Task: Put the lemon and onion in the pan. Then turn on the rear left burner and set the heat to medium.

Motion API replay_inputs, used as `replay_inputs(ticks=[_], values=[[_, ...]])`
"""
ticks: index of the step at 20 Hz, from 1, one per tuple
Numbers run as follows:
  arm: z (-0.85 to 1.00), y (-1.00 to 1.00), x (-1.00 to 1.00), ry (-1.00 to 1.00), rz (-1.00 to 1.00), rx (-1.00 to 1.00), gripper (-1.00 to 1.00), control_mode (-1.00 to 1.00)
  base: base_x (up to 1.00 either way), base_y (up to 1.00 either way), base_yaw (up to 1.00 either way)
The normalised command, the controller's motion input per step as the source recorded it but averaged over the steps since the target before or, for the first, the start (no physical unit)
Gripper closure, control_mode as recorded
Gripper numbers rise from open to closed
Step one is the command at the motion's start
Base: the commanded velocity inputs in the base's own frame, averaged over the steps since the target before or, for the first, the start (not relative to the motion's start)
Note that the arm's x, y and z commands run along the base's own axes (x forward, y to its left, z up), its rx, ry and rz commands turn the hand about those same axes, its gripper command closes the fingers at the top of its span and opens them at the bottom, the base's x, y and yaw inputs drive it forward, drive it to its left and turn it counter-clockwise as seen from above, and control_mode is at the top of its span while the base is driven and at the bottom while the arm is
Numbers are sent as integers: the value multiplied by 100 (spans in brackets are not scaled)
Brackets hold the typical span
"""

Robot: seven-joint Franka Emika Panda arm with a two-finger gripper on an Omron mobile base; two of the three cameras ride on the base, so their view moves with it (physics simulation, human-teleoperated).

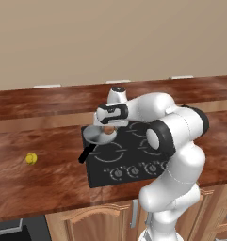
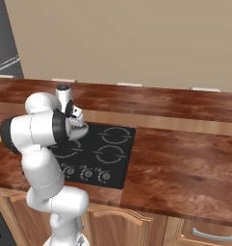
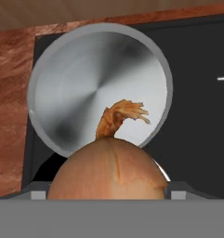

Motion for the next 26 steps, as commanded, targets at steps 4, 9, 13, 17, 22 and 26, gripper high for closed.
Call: replay_inputs(ticks=[4,9,13,17,22,26], values=[[-14,7,17,0,0,0,100,-100,0,0,0],[-24,8,16,0,0,0,100,-100,0,0,0],[-29,2,11,0,0,0,100,-100,0,0,0],[-23,0,11,0,0,0,100,-100,0,0,0],[-4,1,16,-2,0,-3,100,-100,0,0,0],[0,4,16,-1,0,-4,100,-100,0,0,0]])
